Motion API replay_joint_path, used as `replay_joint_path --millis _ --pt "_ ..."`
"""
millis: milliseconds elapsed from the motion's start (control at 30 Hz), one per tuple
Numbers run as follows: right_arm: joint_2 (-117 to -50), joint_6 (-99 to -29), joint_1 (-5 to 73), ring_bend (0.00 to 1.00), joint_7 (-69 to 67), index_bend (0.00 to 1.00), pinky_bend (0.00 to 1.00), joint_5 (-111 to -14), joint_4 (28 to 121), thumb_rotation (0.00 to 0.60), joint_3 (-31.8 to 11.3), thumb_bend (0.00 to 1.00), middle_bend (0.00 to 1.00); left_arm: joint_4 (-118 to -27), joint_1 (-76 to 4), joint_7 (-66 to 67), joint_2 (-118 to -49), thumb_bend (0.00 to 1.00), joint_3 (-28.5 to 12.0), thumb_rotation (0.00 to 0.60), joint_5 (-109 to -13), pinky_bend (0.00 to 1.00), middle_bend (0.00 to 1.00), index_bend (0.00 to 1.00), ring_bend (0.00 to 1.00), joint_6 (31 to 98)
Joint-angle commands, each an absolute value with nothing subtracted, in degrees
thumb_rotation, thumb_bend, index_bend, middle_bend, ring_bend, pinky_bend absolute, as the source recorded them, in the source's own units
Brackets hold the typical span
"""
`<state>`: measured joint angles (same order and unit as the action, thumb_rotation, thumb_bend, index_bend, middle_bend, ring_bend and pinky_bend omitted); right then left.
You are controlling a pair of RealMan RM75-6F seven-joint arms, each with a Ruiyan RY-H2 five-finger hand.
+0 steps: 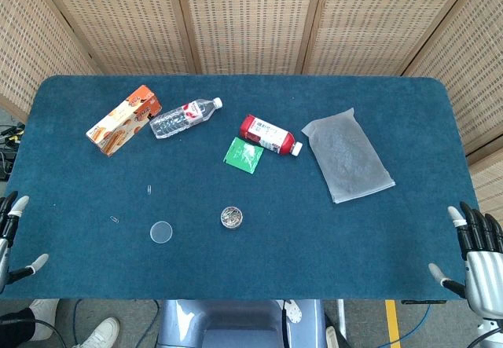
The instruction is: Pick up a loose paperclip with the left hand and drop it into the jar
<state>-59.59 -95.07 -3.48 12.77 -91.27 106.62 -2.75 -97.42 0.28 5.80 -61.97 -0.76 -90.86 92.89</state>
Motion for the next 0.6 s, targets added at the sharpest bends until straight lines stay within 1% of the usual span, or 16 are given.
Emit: replay_joint_path --millis 33,133,333,367,467,533,600 --pt "-59.72 -95.29 -3.73 0.00 12.32 0.00 0.00 -91.35 107.26 0.600 -2.96 0.00 0.00 -97.38 0.27 5.44 -61.88 0.10 -0.74 0.600 -91.00 0.00 0.00 0.00 0.00 92.88" --pt "-59.64 -95.15 -3.73 0.00 11.99 0.00 0.00 -91.54 107.21 0.600 -2.82 0.00 0.00 -96.82 -0.33 4.34 -62.00 0.10 -0.78 0.600 -91.40 0.00 0.00 0.00 0.00 92.13" --pt "-59.47 -95.08 -3.66 0.00 11.21 0.00 0.00 -91.33 107.11 0.600 -3.02 0.00 0.00 -93.80 -2.83 2.19 -63.08 0.13 -1.26 0.600 -90.38 0.00 0.00 0.01 0.00 87.75" --pt "-59.49 -95.11 -3.66 0.00 11.09 0.00 0.00 -91.27 107.10 0.600 -3.08 0.00 0.00 -93.21 -3.53 2.12 -63.35 0.14 -1.44 0.600 -90.15 0.00 0.00 0.03 0.00 86.64" --pt "-59.72 -94.83 -3.48 0.00 11.41 0.00 0.00 -91.26 106.99 0.600 -3.14 0.00 0.00 -90.80 -6.93 2.95 -64.43 0.19 -2.09 0.600 -88.75 0.00 0.00 0.16 0.00 80.74" --pt "-59.94 -94.53 -3.30 0.00 11.96 0.00 0.00 -91.06 107.01 0.600 -3.24 0.00 0.00 -88.54 -9.57 4.66 -65.41 0.24 -2.51 0.600 -88.26 0.00 0.00 0.25 0.00 76.64" --pt "-60.14 -94.19 -3.12 0.00 12.40 0.00 0.00 -90.69 107.11 0.600 -3.38 0.00 0.00 -85.87 -12.32 5.99 -66.80 0.27 -2.73 0.600 -87.98 0.00 0.00 0.30 0.00 72.36"
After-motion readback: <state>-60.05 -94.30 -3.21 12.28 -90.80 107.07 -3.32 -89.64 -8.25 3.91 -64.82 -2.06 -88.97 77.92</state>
